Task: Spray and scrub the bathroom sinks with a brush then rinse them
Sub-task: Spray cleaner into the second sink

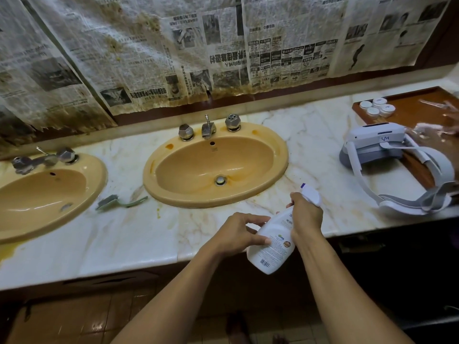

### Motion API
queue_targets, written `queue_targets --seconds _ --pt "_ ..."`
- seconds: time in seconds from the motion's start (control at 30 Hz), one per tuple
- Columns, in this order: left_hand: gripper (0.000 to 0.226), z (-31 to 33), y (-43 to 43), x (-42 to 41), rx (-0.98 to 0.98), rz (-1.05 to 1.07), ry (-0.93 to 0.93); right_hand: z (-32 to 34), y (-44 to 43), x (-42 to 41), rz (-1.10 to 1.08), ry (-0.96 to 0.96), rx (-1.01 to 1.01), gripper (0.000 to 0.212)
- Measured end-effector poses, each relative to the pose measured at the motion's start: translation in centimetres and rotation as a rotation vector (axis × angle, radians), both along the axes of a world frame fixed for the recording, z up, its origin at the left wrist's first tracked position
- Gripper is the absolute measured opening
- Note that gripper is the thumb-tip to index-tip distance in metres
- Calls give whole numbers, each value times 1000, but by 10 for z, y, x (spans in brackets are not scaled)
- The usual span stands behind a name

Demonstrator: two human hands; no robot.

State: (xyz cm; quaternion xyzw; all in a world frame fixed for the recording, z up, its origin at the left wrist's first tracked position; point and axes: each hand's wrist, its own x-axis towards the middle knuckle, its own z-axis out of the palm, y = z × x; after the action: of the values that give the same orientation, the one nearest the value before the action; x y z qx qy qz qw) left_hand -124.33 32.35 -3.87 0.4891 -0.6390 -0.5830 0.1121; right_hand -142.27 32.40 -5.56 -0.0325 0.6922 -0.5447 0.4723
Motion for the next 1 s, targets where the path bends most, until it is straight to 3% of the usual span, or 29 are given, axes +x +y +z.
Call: queue_targets --seconds 0.23,0.37,1.0 --pt "47 3 -19 0 -11 -15 46 1 -17 -4 34 -13 -88 27" --pt "48 2 -31 1 -18 -13 87 9 -29 -3 21 25 -41 29" --pt "46 8 -83 -27 6 -1 124 21 -77 -26 -26 24 -13 21"
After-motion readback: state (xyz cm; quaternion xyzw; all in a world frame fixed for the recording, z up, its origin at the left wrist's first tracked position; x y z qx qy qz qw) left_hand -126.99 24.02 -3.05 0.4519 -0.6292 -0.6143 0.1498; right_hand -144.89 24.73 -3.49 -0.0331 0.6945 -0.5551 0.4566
